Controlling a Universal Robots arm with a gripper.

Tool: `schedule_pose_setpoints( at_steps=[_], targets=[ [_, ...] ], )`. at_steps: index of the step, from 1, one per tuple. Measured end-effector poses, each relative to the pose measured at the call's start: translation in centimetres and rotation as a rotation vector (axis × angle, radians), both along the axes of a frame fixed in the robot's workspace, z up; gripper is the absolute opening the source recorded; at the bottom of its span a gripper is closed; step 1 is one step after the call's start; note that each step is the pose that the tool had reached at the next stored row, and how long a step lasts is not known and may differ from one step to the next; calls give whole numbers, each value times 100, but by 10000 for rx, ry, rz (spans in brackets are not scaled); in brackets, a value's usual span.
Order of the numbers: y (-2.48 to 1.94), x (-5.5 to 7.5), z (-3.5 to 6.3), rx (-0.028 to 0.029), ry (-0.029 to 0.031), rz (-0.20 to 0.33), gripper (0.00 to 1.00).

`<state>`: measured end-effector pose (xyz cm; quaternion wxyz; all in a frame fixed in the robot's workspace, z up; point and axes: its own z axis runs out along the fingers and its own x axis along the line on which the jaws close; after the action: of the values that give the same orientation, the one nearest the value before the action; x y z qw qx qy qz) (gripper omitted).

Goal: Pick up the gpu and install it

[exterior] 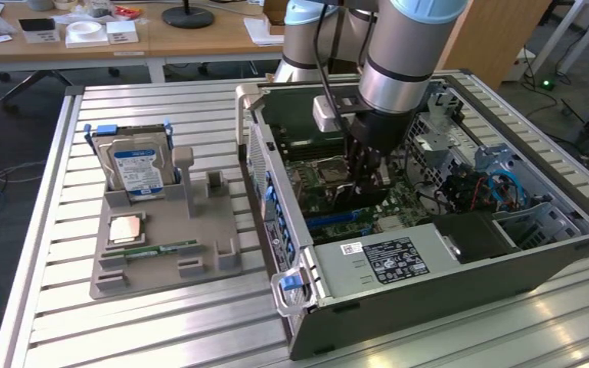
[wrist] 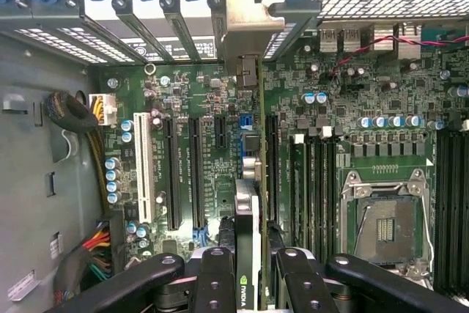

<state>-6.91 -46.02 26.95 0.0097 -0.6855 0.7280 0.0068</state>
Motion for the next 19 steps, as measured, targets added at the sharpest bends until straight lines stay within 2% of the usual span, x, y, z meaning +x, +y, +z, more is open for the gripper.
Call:
schedule_pose_setpoints(
  at_steps=[19],
  targets=[
    [-3, -45, -19, -1, 0, -2, 27]
  ],
)
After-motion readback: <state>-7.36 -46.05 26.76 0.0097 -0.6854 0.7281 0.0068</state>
